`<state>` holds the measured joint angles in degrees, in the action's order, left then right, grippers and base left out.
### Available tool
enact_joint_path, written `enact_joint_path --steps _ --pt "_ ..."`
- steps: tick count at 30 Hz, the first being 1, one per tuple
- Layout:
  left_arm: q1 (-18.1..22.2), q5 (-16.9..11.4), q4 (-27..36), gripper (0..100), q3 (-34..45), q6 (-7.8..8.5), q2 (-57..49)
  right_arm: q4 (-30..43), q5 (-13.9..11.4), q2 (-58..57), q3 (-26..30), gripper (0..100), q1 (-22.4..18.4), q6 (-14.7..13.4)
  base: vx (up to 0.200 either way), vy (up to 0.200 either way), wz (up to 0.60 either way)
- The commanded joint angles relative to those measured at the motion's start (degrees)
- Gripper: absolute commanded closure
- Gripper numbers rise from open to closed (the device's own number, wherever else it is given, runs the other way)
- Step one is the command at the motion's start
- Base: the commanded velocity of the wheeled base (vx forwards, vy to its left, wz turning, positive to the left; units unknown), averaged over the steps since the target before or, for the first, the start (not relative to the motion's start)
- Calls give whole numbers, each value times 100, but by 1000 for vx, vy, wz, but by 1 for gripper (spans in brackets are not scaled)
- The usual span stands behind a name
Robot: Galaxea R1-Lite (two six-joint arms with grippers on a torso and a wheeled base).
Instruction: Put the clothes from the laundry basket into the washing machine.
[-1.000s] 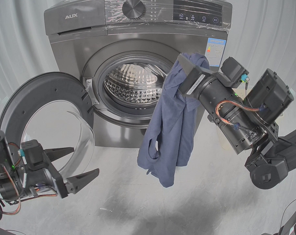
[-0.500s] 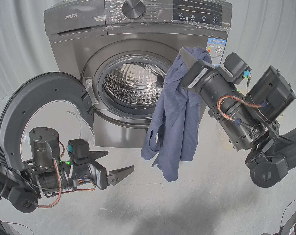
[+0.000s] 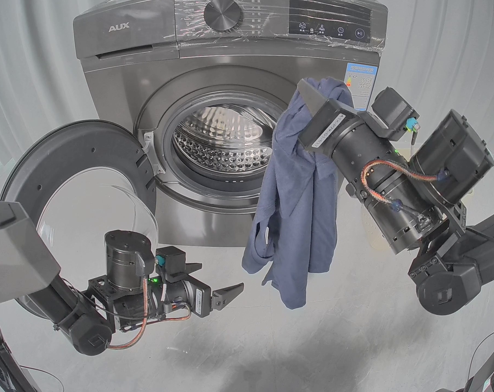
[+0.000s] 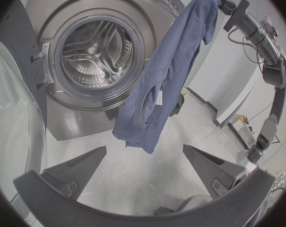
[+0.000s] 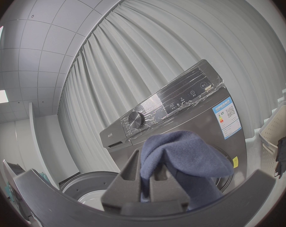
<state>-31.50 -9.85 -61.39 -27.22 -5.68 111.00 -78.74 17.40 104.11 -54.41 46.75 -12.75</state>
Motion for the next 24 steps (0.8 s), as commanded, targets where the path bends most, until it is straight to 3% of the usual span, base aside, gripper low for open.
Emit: enact_joint_path --steps 1,19,24 --pt "-14 18 -215 0 -82 -12 590 -1 1 4 0 100 18 1 0 0 0" --pt "4 124 -672 0 -697 -38 1785 -19 9 -13 62 100 150 -26 0 0 0" --pt "48 308 -954 0 -1048 -47 2190 -19 18 -5 53 100 220 -26 0 0 0"
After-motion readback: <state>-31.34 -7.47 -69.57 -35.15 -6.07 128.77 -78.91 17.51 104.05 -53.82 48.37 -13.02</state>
